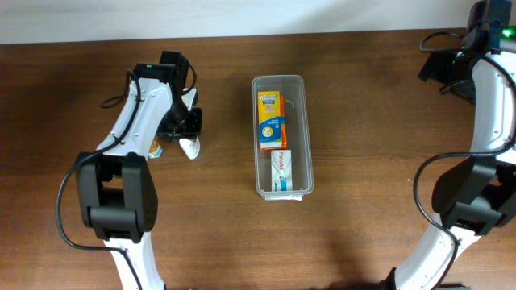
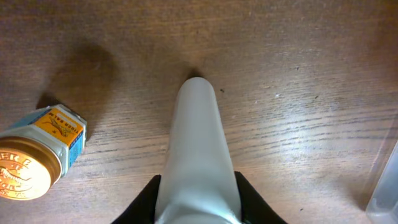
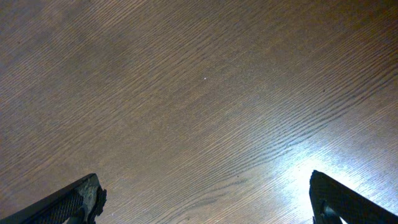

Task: Pack container
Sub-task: 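Lower the left gripper around the spray bottle and close on it, then lift the spray bottle and carry it over the container with the left gripper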

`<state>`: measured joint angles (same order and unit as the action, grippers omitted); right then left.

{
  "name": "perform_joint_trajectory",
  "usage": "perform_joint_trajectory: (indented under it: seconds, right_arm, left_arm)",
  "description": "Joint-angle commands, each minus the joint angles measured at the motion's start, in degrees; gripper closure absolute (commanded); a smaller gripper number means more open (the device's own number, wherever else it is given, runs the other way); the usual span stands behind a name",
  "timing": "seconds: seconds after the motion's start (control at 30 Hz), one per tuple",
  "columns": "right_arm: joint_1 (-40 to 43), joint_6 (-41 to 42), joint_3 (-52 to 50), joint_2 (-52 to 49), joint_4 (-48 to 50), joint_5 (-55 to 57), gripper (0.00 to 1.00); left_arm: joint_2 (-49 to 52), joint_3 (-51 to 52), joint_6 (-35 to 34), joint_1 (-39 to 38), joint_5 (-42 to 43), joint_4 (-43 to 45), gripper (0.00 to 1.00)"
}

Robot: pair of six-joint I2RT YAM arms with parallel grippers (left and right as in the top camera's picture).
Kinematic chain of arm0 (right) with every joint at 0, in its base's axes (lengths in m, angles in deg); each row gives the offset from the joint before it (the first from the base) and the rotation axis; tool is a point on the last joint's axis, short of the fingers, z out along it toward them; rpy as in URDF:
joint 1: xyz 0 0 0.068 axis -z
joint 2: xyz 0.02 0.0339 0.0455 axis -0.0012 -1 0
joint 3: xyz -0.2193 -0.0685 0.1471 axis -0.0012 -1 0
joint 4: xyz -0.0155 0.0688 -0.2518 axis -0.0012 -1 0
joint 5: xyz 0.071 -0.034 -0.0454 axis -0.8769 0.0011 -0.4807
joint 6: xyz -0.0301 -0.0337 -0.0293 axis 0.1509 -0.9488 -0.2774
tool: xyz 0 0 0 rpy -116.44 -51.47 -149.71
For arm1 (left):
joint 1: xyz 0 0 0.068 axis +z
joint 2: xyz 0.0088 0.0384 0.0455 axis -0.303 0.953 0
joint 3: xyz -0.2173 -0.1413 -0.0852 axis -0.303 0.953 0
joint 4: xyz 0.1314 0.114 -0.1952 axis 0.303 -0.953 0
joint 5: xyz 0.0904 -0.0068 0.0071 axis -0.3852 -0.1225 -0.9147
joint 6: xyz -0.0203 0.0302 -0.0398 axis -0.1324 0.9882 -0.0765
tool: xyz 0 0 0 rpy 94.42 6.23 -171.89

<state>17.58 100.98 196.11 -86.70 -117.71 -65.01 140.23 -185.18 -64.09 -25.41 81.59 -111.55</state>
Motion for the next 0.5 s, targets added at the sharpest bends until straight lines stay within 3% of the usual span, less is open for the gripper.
perform_joint_trajectory:
  seconds: [0.0,0.23,0.47]
  right_arm:
    - [0.0,0.1,0.0,0.2,0.1,0.3,0.02]
    - [0.0,0.1,0.0,0.2,0.1,0.3,0.02]
    - [0.0,0.1,0.0,0.2,0.1,0.3,0.02]
  left_arm:
    - [0.5,-1.9,0.4,0.0,-0.3,-0.7,0.76]
    - [0.5,-5.0,0.4,0.0,1.2,-2.0,0.77]
    - [0.5,-15.2,0.3,-1.2,4.2,-5.4,0.82]
